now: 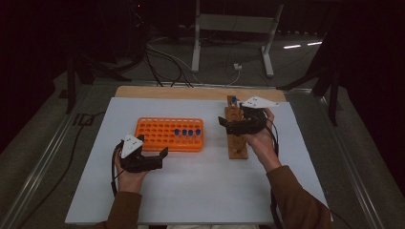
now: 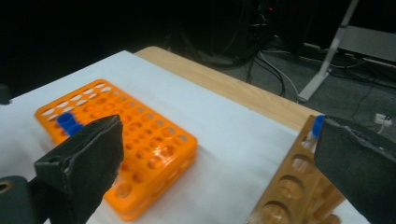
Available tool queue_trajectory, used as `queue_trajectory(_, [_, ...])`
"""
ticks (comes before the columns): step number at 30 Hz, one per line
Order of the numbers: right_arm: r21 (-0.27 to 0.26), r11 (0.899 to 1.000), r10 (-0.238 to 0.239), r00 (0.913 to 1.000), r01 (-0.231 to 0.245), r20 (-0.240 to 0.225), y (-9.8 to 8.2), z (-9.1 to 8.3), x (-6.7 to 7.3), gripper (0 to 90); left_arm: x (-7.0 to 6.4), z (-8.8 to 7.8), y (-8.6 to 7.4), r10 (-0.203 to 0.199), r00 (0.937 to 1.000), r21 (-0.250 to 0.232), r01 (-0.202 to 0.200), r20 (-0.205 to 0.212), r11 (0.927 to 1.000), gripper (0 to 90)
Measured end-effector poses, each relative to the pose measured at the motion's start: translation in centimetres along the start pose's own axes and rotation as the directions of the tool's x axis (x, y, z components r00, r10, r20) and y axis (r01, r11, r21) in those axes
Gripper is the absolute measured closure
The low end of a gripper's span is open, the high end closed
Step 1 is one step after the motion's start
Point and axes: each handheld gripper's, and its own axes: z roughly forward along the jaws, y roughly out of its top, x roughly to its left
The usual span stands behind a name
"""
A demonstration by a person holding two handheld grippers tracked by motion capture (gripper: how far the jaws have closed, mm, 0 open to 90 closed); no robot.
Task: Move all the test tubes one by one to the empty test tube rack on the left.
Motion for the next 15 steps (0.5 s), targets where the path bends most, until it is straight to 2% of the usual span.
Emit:
queue_trajectory(11, [-0.004, 1.0, 0.018, 0.9982, -0.018, 0.058, 0.6, 1.6, -2.6, 1.8, 0.5, -1.1, 0.1, 0.004, 1.0, -0.018, -0.004, -0.008, 0.9998, 0.7])
queue_trajectory(15, [-0.004, 0.999, 0.052, 0.9972, -0.052, 0.054, 0.3, 2.4, -3.6, 1.8, 0.8, -1.5, 0.1, 0.004, 0.9999, -0.019, -0.004, -0.016, 0.9998, 0.7])
